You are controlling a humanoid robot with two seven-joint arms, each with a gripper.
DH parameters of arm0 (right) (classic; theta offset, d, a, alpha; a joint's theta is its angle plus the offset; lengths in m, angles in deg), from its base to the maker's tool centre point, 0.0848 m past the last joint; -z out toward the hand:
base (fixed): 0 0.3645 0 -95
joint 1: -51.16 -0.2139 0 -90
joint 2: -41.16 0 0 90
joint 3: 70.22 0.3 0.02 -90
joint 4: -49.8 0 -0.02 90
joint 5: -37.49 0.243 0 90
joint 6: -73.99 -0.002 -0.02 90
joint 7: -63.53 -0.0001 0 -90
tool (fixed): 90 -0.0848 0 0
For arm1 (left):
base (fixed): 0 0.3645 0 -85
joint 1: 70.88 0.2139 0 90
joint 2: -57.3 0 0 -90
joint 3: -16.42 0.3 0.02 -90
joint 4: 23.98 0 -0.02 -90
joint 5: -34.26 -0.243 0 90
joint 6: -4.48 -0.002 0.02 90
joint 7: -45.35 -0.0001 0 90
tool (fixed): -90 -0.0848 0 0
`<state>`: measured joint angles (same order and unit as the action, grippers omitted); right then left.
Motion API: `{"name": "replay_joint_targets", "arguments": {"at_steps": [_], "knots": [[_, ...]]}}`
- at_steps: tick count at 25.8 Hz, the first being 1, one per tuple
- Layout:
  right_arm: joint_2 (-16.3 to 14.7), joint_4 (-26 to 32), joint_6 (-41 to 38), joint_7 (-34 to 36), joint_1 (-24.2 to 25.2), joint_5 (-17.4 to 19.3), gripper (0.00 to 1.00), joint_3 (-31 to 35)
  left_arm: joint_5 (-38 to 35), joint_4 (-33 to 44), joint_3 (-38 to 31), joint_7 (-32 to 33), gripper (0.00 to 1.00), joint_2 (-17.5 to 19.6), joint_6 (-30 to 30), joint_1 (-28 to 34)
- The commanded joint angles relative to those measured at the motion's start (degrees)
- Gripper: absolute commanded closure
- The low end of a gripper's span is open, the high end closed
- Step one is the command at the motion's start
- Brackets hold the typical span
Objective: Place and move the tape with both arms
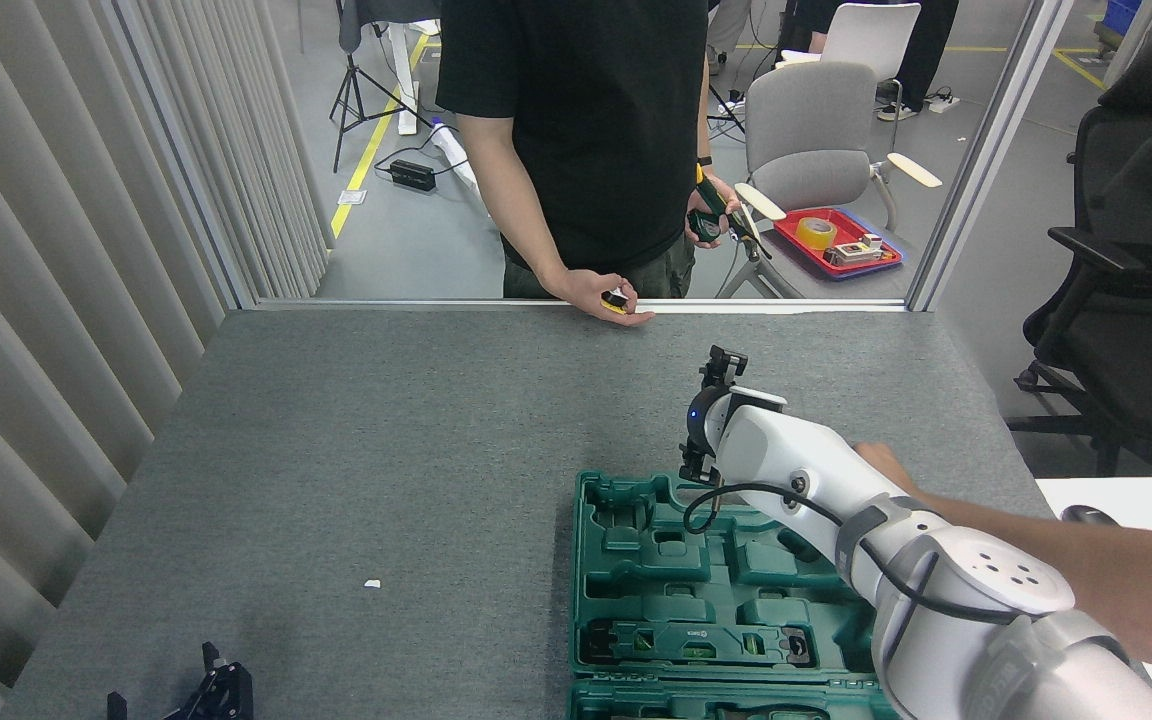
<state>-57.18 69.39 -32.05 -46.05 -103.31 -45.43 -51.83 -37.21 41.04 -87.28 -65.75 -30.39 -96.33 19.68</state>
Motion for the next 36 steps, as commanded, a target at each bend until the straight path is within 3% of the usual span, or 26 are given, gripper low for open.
{"name": "replay_joint_targets", "arguments": {"at_steps": [1,9,15,19,23,27,31,33,36], "knots": [[-2.74,4.84,0.04,-0.19,-0.04,0.56,0.0,3.76,-0.25,0.02,0.08,0.0,0.01,-1.08,-0.08,-1.43],[-6.96,6.6,-1.37,-1.6,0.57,-0.14,0.0,6.4,-0.16,-0.6,2.45,0.0,0.01,-2.84,-4.12,-6.0],[-16.62,6.08,-24.39,-4.76,-1.36,3.2,0.0,10.88,-0.16,-1.04,2.54,-0.09,0.01,-3.36,-4.39,-7.15],[-20.14,5.9,-25.01,-8.46,-0.66,5.84,0.0,14.3,-0.07,-1.04,2.54,-0.08,0.01,-2.84,-4.3,-7.5],[-19.7,5.9,-17.19,-9.86,0.31,12.43,0.0,15.62,-0.16,-2.88,2.54,-0.17,0.01,-2.84,-4.3,-7.23],[-19.26,6.25,2.24,-9.77,0.92,24.47,0.0,15.54,-0.33,-1.65,2.54,-0.17,0.01,-2.22,-3.6,-5.21],[-15.13,6.87,20.25,-9.95,1.89,30.8,0.0,15.8,-0.16,1.51,2.54,0.0,0.01,-2.4,-3.86,-1.34],[-14.78,6.87,24.21,-9.95,2.06,34.22,0.0,17.56,0.02,4.41,2.54,0.18,0.01,-2.4,-3.77,-0.2],[-14.78,6.95,23.24,-10.04,2.77,41.61,0.0,22.21,0.02,5.55,2.54,0.27,0.01,-2.22,-3.51,1.38]]}}
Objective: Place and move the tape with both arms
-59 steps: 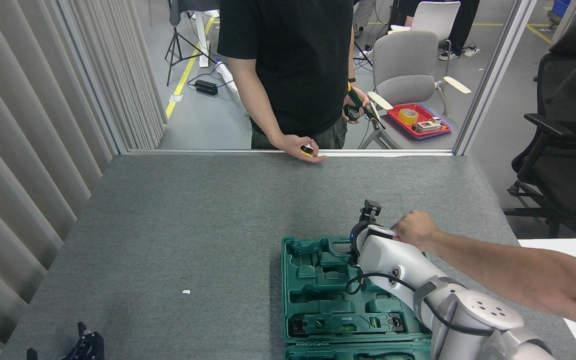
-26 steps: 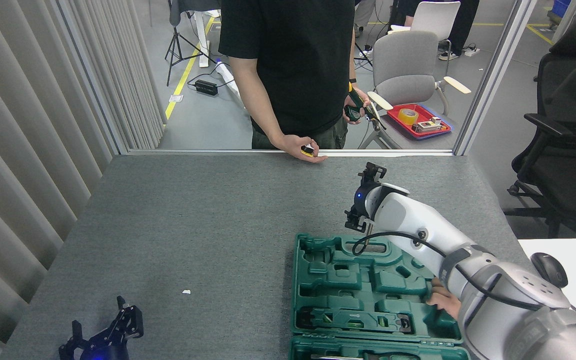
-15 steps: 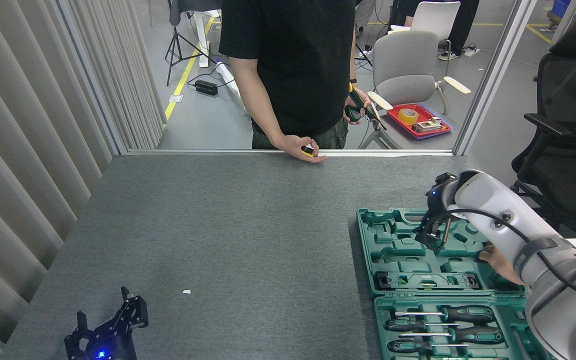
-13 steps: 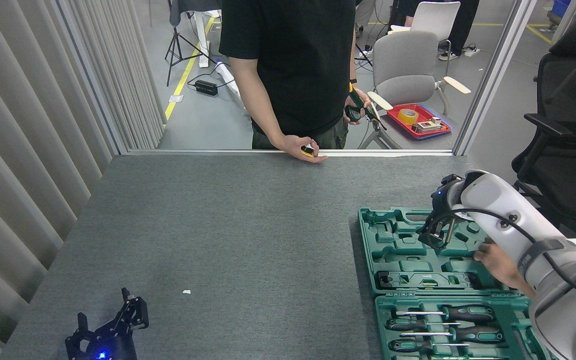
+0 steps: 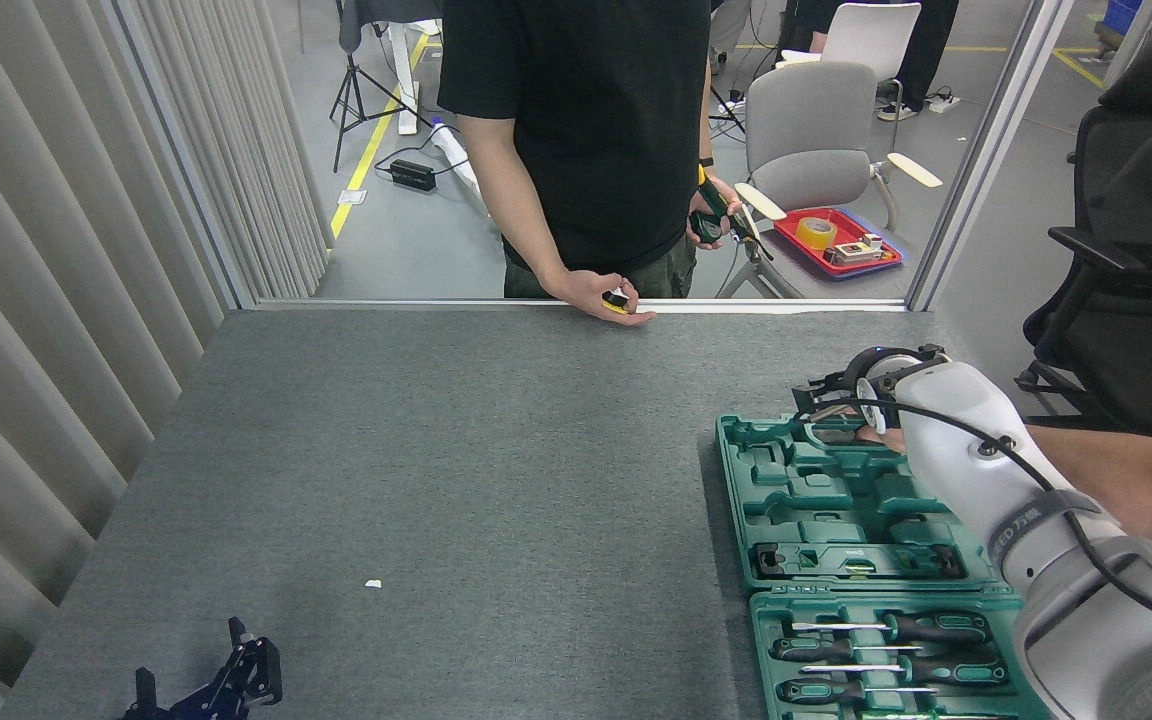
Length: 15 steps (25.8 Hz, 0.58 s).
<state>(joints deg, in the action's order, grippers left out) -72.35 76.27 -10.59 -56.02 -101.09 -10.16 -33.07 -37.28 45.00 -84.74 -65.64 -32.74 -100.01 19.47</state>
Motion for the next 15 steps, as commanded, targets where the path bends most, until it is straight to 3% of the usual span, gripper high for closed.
{"name": "replay_joint_targets", "arguments": {"at_steps": [1,4,8,11,15], "knots": [[0.31,0.08,0.82,-0.15,0.56,8.27,0.0,4.52,0.09,1.6,0.0,0.07,0.01,0.13,0.17,2.03],[0.04,-0.36,-0.32,-2.35,0.38,9.42,0.0,4.78,0.18,1.16,-0.09,-0.11,0.01,-0.05,0.43,3.18],[-3.21,-0.63,-0.06,-15.8,-0.15,9.59,0.0,5.13,0.09,0.98,-0.09,-0.72,0.01,-0.31,0.52,3.26],[-2.95,-0.54,2.84,-20.46,-2.61,9.59,0.01,5.22,0.18,1.33,-0.27,-0.72,0.01,-0.05,0.96,3.18],[-0.93,0.43,10.75,-20.37,-4.1,8.8,0.0,5.05,0.09,1.42,-0.44,-0.81,0.01,0.12,1.75,3.18]]}}
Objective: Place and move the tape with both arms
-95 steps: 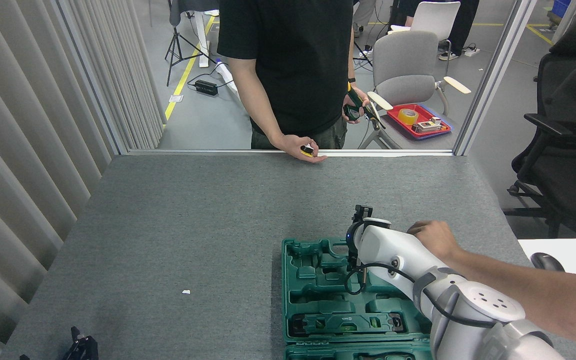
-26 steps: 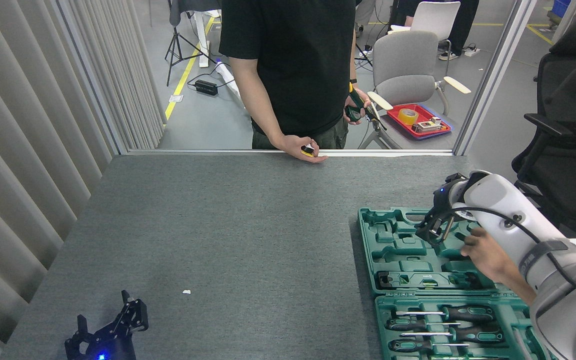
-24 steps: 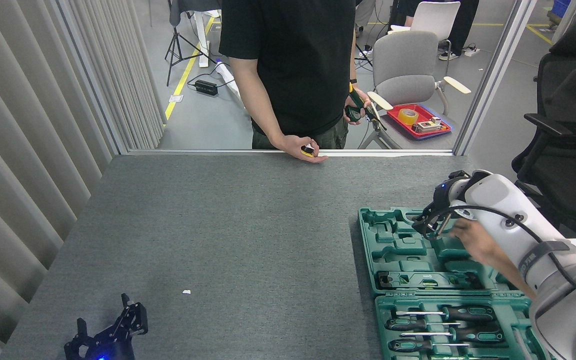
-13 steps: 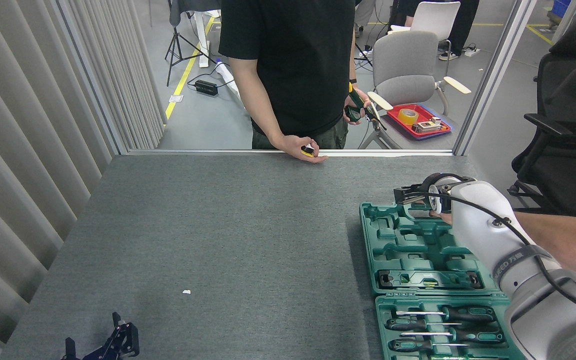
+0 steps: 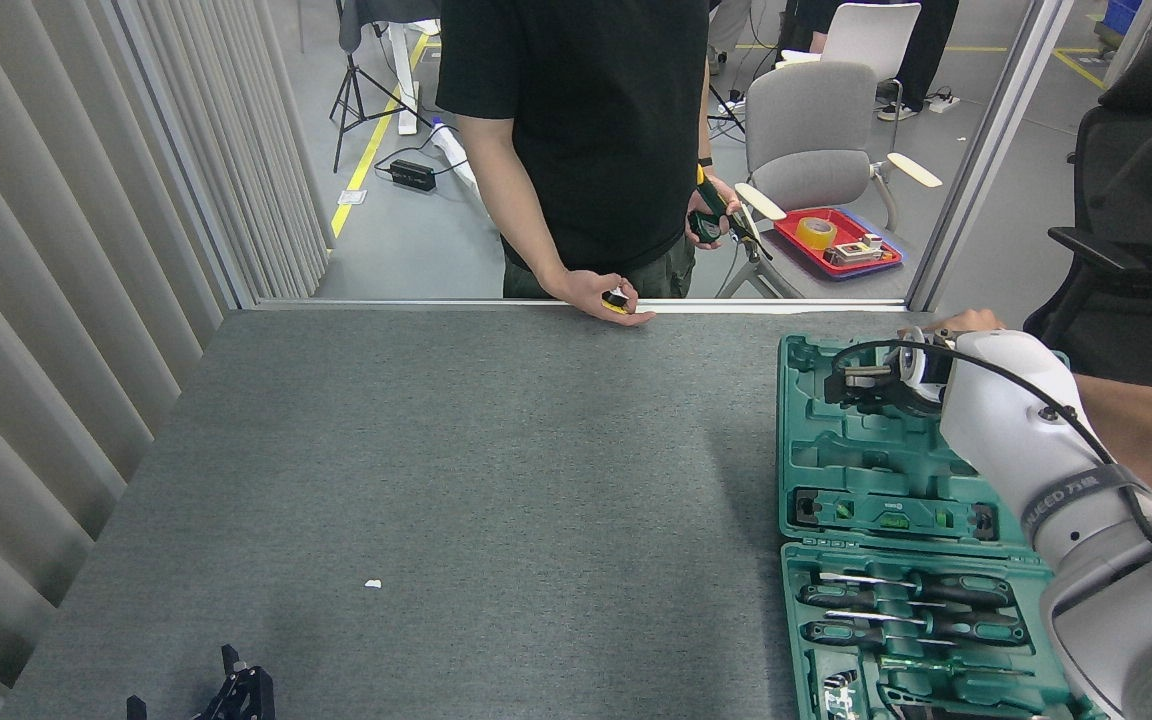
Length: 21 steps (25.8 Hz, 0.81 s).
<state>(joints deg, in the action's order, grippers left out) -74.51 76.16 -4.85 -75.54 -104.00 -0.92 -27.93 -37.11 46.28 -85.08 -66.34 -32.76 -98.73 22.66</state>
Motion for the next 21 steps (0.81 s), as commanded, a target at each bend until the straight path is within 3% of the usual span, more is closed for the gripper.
{"name": "replay_joint_targets", "arguments": {"at_steps": [1,8,12,21], "knots": [[1.76,0.71,6.68,-0.67,-1.37,-0.79,0.0,-0.1,-0.08,0.14,-0.1,-0.11,0.01,-0.03,0.56,-0.02],[8.44,1.76,12.3,1.79,-0.49,-2.72,0.0,-0.02,-0.08,0.4,-0.18,-0.2,0.01,-0.2,0.56,-0.73],[14.33,1.94,17.14,2.14,0.65,-2.98,0.0,-0.02,-0.17,0.4,-0.1,-0.2,0.01,-0.56,0.56,-1.34],[16.17,2.82,20.21,3.99,1.79,-3.42,0.0,-0.02,-0.08,2.95,-0.01,0.42,0.01,0.15,0.65,-2.04]]}}
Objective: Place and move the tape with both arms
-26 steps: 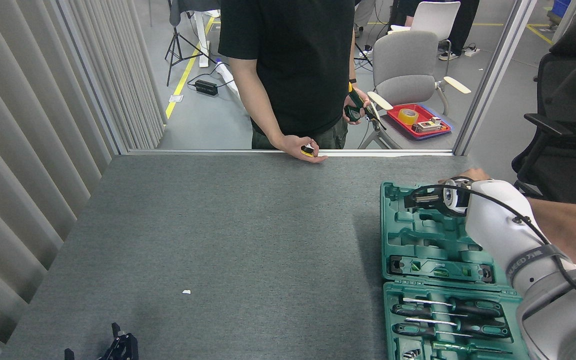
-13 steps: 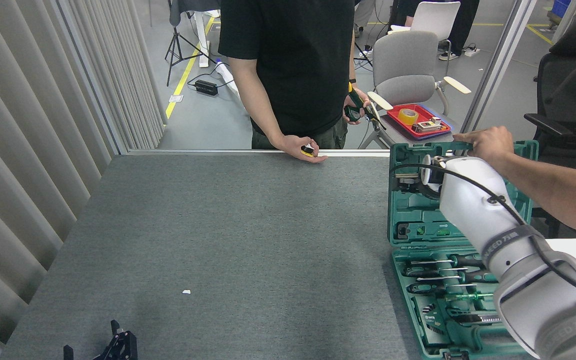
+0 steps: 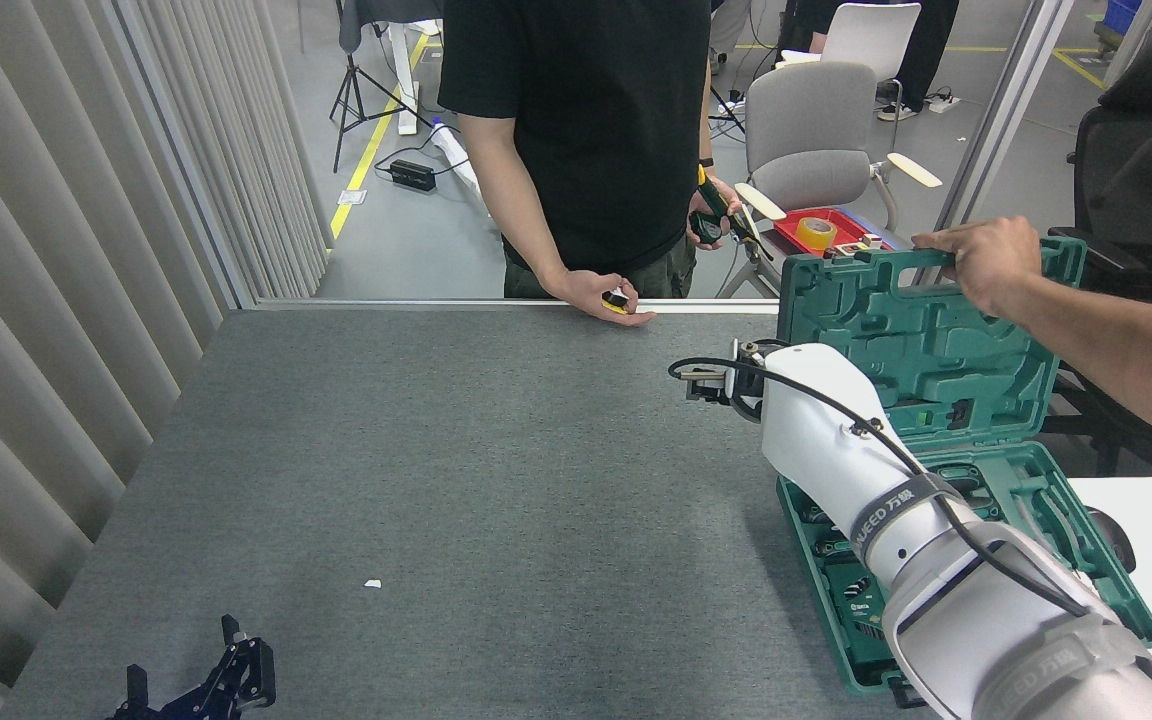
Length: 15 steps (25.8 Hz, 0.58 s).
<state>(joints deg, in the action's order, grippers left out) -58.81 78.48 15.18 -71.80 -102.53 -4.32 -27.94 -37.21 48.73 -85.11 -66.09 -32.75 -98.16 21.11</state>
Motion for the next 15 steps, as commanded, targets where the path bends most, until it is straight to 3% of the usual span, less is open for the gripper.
{"name": "replay_joint_targets", "arguments": {"at_steps": [1,4,8,10,13,15], "knots": [[1.0,0.59,-0.25,0.51,0.23,-0.03,0.0,0.0,0.11,0.5,0.02,0.17,0.01,0.14,0.07,-0.93],[3.02,1.82,-0.69,4.2,0.49,-1.52,0.0,-0.35,0.11,0.42,0.02,0.17,0.01,-0.04,-0.02,-1.46],[4.78,4.28,-7.9,10.26,5.07,-11.63,0.0,-0.62,0.11,0.15,0.02,0.17,0.01,-0.3,-0.02,-2.17],[5.05,5.68,-10.36,11.67,7.0,-14.79,0.0,-0.62,0.11,-0.02,0.02,0.17,0.01,-0.13,-0.1,-2.78],[6.28,6.12,-10.45,17.47,9.55,-18.57,0.0,-0.53,0.11,0.24,0.02,0.26,0.01,-0.04,-0.1,-3.66],[7.51,6.12,-9.66,23.53,11.13,-23.23,0.0,-0.44,0.11,0.42,0.02,0.26,0.01,-0.04,-0.1,-5.07]]}}
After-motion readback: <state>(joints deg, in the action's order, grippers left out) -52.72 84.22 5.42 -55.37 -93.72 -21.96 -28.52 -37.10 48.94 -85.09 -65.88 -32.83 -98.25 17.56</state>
